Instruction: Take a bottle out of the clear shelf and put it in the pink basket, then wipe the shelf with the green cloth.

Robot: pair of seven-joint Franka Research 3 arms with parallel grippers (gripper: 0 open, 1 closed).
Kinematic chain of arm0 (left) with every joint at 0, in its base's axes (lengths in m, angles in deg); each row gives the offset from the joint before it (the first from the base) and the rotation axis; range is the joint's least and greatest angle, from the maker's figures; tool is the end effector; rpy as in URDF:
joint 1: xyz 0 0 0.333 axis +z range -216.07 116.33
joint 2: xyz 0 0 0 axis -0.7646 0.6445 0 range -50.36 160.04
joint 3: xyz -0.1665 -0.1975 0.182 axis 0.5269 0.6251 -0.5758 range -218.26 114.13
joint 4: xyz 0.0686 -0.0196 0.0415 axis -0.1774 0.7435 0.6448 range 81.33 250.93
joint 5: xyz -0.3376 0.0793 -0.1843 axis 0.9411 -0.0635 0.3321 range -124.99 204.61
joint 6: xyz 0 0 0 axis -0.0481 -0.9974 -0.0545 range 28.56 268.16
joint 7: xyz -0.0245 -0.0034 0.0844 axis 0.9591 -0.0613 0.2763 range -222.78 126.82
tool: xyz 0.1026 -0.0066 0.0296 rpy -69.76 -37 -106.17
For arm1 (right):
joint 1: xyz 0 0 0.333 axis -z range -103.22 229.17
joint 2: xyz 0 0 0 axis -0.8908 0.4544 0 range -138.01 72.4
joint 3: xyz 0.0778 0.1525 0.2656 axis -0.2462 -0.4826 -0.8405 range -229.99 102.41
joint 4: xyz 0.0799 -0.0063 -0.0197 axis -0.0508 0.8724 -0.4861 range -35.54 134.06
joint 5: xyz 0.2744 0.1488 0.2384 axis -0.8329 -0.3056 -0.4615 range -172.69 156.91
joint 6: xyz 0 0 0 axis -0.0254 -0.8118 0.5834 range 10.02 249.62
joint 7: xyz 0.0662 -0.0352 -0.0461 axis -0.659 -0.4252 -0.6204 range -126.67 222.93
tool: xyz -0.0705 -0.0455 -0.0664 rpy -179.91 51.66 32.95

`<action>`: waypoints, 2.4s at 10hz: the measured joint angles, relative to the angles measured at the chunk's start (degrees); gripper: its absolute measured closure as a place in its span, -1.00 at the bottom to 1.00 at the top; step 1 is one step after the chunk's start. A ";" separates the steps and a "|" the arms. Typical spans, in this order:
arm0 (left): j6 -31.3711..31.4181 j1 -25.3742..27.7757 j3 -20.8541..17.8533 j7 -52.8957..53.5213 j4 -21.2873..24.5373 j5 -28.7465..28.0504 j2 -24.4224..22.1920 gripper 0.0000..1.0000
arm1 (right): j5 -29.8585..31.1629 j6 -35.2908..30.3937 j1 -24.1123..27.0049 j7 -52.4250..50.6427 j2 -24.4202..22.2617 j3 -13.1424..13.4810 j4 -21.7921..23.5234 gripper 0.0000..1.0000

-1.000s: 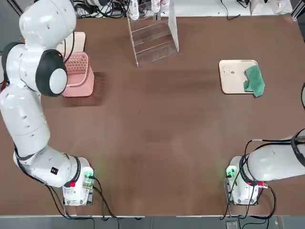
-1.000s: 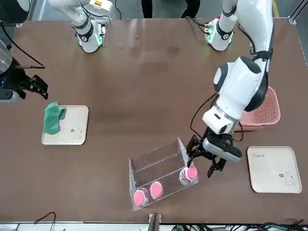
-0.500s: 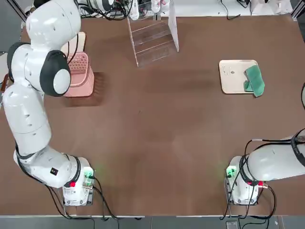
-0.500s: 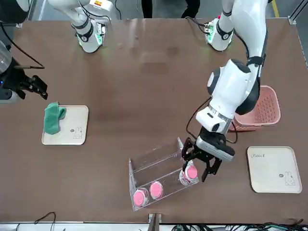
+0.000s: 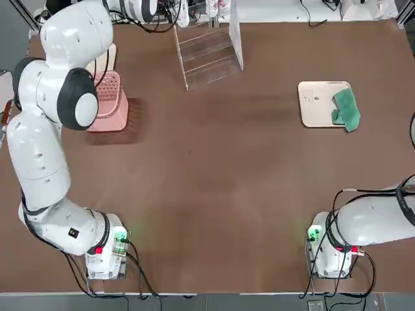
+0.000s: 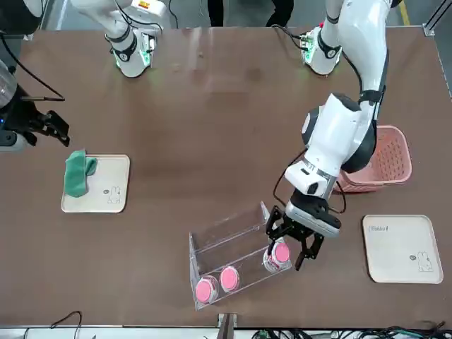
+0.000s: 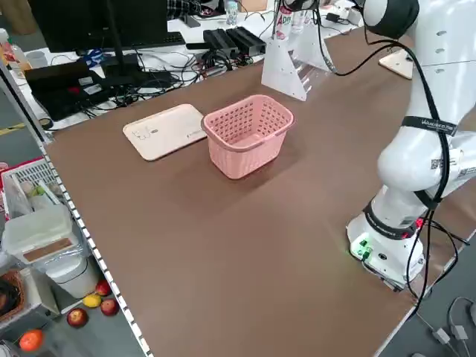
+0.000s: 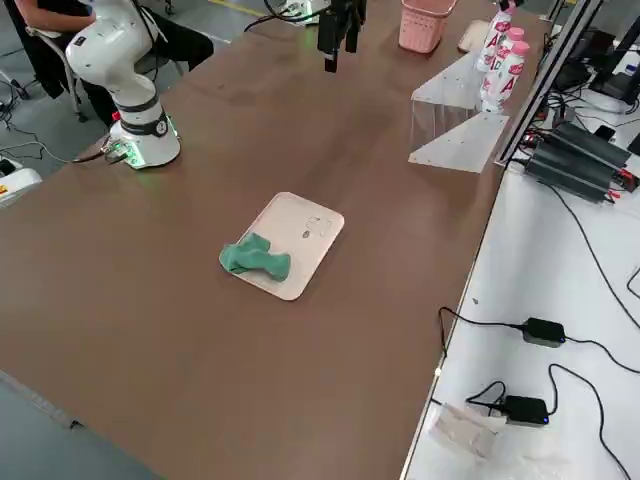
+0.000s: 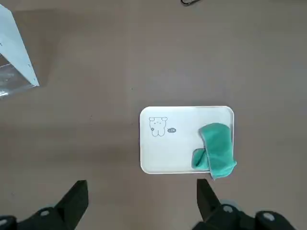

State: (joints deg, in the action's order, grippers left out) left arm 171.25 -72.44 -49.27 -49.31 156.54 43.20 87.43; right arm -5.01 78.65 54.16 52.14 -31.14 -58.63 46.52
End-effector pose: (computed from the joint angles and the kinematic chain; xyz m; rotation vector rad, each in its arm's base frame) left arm 0.6940 -0.3140 0.4777 2.5538 -0.4475 1.2496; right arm 0.5696 0.0321 0.6249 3.0912 -0.0065 0.0974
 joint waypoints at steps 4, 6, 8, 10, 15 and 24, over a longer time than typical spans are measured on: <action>0.58 0.04 -0.07 0.00 0.94 -1.80 -0.01 -0.68 | 0.00 0.02 0.03 -0.02 0.01 0.00 0.00 -1.00; 0.64 0.01 -0.07 0.00 1.12 -2.10 -0.01 -0.61 | 0.00 0.06 0.03 -0.04 0.01 0.00 0.00 -1.00; 0.69 0.01 -0.07 0.00 1.12 -2.11 -0.21 -0.47 | 0.00 0.08 0.03 -0.06 0.02 0.00 0.00 -1.00; 0.71 0.05 -0.11 -0.02 1.12 -2.11 -0.36 -0.22 | 0.00 0.08 0.03 -0.06 0.02 0.00 0.00 -1.00; 0.71 0.00 -0.11 -0.04 1.48 -2.11 -0.38 -0.10 | 0.00 0.08 0.03 -0.06 0.02 0.00 0.00 -1.00; -0.61 0.49 -0.31 -0.80 1.56 -2.16 -1.09 0.11 | 0.00 0.12 0.09 -0.06 0.08 0.03 0.00 -1.00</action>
State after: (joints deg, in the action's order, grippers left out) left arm 170.64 -71.95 -49.57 -50.12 158.10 41.04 86.34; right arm -5.01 78.77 54.24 52.08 -31.06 -58.61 46.52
